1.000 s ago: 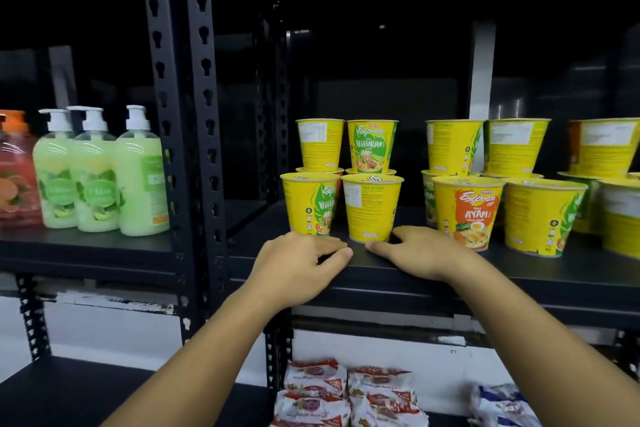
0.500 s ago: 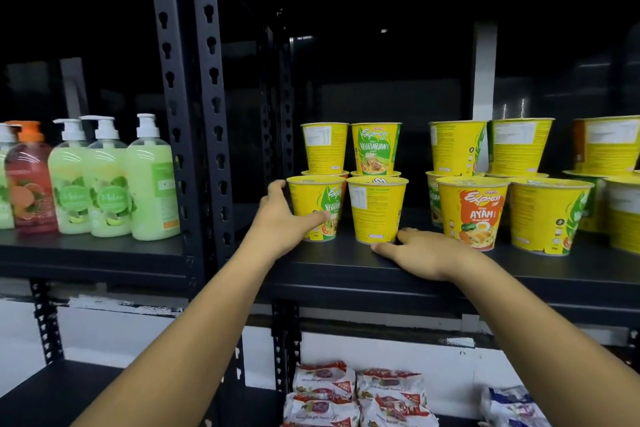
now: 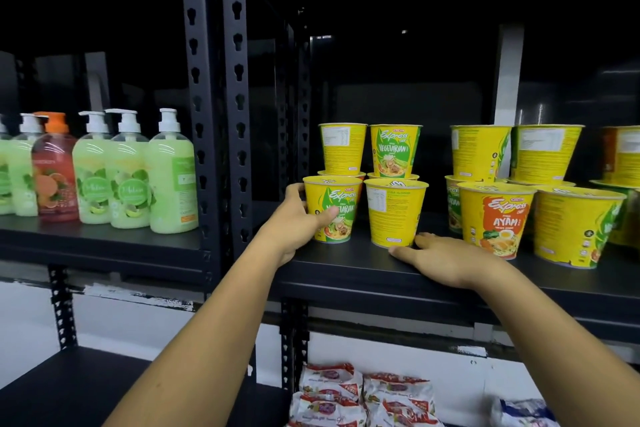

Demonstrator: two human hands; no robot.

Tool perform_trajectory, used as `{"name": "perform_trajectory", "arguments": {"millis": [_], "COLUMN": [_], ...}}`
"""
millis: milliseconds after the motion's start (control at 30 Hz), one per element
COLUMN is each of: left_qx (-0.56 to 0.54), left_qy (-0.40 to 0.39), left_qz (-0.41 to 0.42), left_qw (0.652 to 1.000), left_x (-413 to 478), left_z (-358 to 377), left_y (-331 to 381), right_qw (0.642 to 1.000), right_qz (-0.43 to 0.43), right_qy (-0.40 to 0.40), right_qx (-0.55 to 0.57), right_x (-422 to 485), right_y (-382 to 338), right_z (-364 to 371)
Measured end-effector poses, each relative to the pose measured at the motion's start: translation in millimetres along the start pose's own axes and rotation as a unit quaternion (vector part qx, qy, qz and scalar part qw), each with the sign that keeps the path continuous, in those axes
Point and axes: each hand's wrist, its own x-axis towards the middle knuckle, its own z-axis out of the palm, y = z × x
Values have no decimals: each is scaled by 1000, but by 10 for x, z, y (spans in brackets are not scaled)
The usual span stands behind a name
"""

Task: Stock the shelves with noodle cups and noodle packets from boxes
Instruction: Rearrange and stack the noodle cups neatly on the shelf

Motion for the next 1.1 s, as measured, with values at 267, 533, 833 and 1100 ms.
{"name": "perform_trajectory", "arguments": {"millis": [267,533,833,1100], "left_qx": [65,95,58,62], "left_qy": [23,0,-13,-2], "left_qz": [10,17,0,-3], "left_qw": [998,995,998,998], "left_x": [-40,-71,-94,-132], "left_z": [-5,25,24,44], "left_y": [-6,26,69,105], "right_qw": [1000,1000,1000,999], "right_qz": [0,-4,-12,-8], "right_qy": [1,10,18,25], "right_qx": [2,4,9,27], "right_x": [8,10,-14,-48], "right_y": [4,20,28,26], "right_z": [6,19,-9,-16]}}
